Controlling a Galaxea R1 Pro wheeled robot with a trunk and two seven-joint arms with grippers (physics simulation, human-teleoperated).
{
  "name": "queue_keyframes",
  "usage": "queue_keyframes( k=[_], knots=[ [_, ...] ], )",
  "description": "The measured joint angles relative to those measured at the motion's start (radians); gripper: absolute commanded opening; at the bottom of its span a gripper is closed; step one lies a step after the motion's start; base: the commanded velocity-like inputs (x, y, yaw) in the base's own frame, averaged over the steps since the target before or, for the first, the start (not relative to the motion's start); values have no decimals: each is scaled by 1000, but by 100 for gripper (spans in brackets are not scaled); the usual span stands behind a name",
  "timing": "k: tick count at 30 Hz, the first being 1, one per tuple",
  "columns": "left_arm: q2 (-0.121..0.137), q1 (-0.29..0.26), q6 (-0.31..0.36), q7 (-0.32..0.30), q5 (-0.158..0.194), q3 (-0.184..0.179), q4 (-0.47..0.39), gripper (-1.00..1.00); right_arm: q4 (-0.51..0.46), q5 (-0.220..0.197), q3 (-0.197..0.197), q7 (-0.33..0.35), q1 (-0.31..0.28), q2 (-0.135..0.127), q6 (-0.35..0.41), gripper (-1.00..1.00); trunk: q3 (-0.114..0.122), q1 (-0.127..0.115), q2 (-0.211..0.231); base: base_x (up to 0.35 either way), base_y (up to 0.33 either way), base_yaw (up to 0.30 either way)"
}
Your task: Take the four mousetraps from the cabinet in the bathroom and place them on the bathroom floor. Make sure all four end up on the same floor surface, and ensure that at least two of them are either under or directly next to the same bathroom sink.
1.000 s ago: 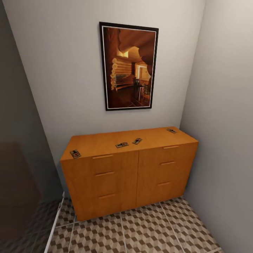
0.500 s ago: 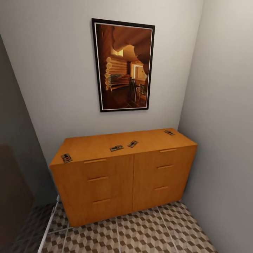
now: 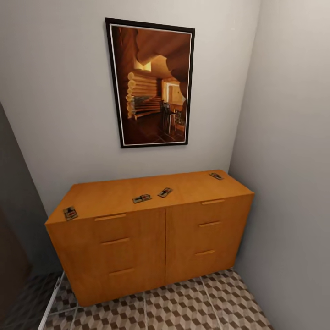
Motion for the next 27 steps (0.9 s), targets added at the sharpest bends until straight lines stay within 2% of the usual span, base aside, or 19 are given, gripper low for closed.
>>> queue_keyframes(
  k=[27],
  knots=[
    [0, 0, 1, 0, 1, 0, 0, 100, 0, 0, 1, 0, 0, 0, 1, 100, 0, 0, 0, 153, -111, 0]
  ],
)
